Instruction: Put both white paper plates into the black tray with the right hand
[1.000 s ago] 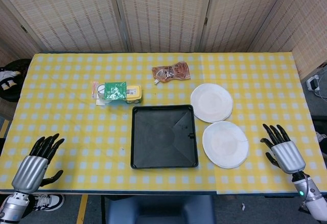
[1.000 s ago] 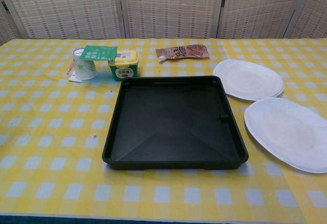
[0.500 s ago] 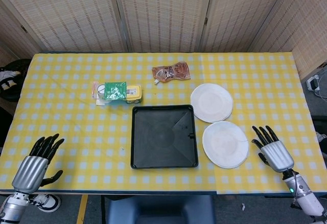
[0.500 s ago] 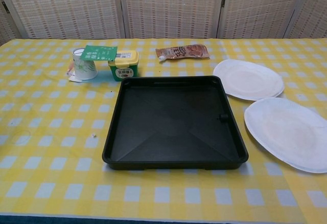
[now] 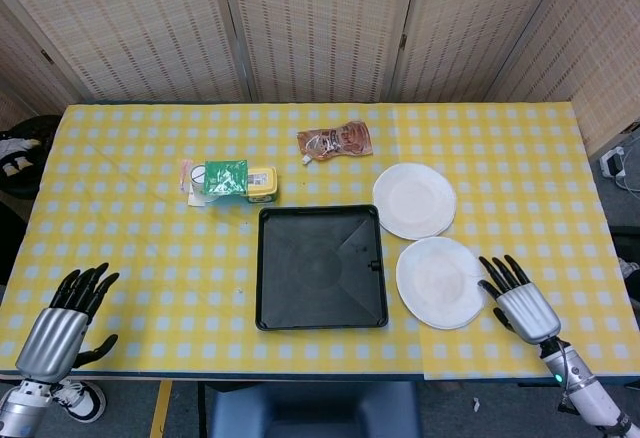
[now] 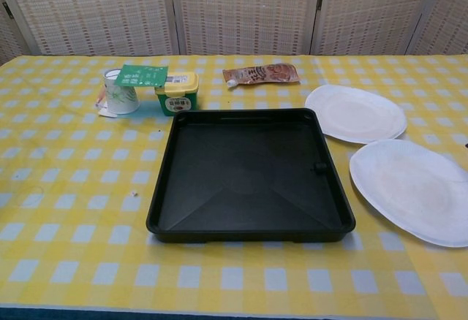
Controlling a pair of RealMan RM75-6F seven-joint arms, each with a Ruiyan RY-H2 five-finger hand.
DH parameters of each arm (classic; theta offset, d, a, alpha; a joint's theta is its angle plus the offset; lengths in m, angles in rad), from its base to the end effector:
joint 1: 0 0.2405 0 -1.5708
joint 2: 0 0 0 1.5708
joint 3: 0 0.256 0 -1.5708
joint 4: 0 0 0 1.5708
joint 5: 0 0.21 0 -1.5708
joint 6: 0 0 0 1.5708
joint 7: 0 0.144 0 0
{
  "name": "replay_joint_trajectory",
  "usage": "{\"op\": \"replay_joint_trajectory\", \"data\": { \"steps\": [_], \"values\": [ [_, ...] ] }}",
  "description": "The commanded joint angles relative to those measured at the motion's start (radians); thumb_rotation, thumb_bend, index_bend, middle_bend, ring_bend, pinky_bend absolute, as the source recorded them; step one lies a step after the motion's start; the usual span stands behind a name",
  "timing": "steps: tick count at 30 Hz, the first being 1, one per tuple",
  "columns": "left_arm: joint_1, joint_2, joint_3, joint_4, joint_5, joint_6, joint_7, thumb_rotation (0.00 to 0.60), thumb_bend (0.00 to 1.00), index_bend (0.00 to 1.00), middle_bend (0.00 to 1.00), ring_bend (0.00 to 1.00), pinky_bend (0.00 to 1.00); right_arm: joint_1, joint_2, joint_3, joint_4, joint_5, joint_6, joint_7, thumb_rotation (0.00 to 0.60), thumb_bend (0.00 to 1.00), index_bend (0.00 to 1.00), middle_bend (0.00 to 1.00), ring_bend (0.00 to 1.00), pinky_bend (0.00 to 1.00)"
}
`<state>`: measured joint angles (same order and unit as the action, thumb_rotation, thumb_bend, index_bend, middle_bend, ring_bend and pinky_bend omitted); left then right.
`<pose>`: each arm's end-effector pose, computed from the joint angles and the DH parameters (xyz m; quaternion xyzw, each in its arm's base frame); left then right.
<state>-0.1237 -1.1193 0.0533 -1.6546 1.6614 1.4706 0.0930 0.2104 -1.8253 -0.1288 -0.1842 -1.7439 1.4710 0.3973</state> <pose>-0.2837 0.1669 0.1316 -0.6791 -0.3541 -0.3787 0.5196 -0.3988 -0.2197 0.0414 0.7754 -0.2400 0.2928 0.5053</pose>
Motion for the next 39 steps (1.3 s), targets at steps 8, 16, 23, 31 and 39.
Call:
{"op": "replay_joint_trajectory", "data": {
  "steps": [8, 16, 23, 31, 39],
  "values": [
    [0.003, 0.004, 0.000, -0.002, 0.001, 0.004, -0.001, 0.600, 0.28, 0.00, 0.00, 0.00, 0.00, 0.015, -0.023, -0.009, 0.006, 0.003, -0.020, 0.002, 0.600, 0.39, 0.30, 0.00, 0.00, 0.00],
    [0.007, 0.005, -0.004, -0.002, -0.003, 0.009, 0.009, 0.600, 0.28, 0.00, 0.00, 0.00, 0.00, 0.031, -0.038, -0.014, 0.007, 0.003, -0.017, 0.009, 0.600, 0.39, 0.30, 0.00, 0.00, 0.00],
    [0.012, 0.002, -0.010, 0.000, -0.009, 0.018, 0.022, 0.600, 0.28, 0.00, 0.00, 0.00, 0.00, 0.046, -0.052, -0.012, 0.010, 0.010, -0.024, 0.021, 0.600, 0.39, 0.36, 0.02, 0.00, 0.00],
    [0.014, -0.001, -0.018, -0.001, -0.025, 0.016, 0.038, 0.600, 0.46, 0.00, 0.00, 0.00, 0.00, 0.060, -0.066, -0.016, 0.015, 0.009, -0.021, 0.030, 0.600, 0.40, 0.50, 0.09, 0.03, 0.00],
    [0.022, -0.006, -0.031, 0.003, -0.036, 0.035, 0.051, 0.600, 0.46, 0.00, 0.00, 0.00, 0.00, 0.076, -0.083, -0.012, 0.016, 0.013, 0.008, 0.052, 0.600, 0.41, 0.60, 0.17, 0.09, 0.00]
  ]
}}
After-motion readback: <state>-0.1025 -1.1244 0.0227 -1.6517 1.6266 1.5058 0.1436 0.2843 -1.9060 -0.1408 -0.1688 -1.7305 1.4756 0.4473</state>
